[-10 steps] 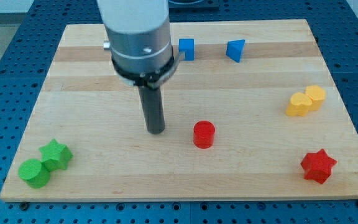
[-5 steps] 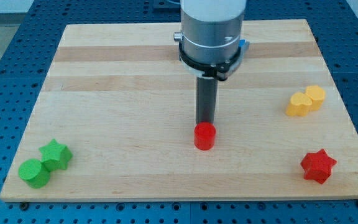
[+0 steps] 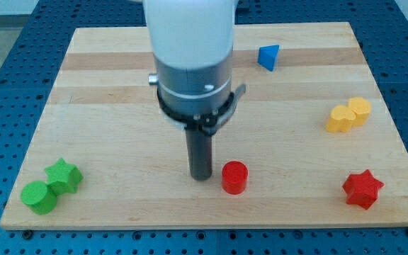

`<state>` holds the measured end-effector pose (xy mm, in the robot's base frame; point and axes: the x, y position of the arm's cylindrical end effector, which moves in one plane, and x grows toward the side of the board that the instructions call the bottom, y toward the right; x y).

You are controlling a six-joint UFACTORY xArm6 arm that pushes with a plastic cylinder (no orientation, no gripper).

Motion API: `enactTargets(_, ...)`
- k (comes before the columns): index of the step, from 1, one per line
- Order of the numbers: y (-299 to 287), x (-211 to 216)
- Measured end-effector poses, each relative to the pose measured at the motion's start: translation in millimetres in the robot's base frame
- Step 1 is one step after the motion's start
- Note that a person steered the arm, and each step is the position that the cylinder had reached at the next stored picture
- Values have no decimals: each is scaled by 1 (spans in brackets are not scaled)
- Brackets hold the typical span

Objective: Place the red circle on the top left side of the red star

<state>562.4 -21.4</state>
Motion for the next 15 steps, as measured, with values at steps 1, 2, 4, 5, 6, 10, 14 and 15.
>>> enactTargets(1,3,19)
enactTargets(2,17,16)
enactTargets(4,81,0)
enactTargets(5,89,0)
enactTargets(6,64,-4)
enactTargets(10,67,-33)
enactTargets(14,134,-33)
enactTargets(15,148,-33)
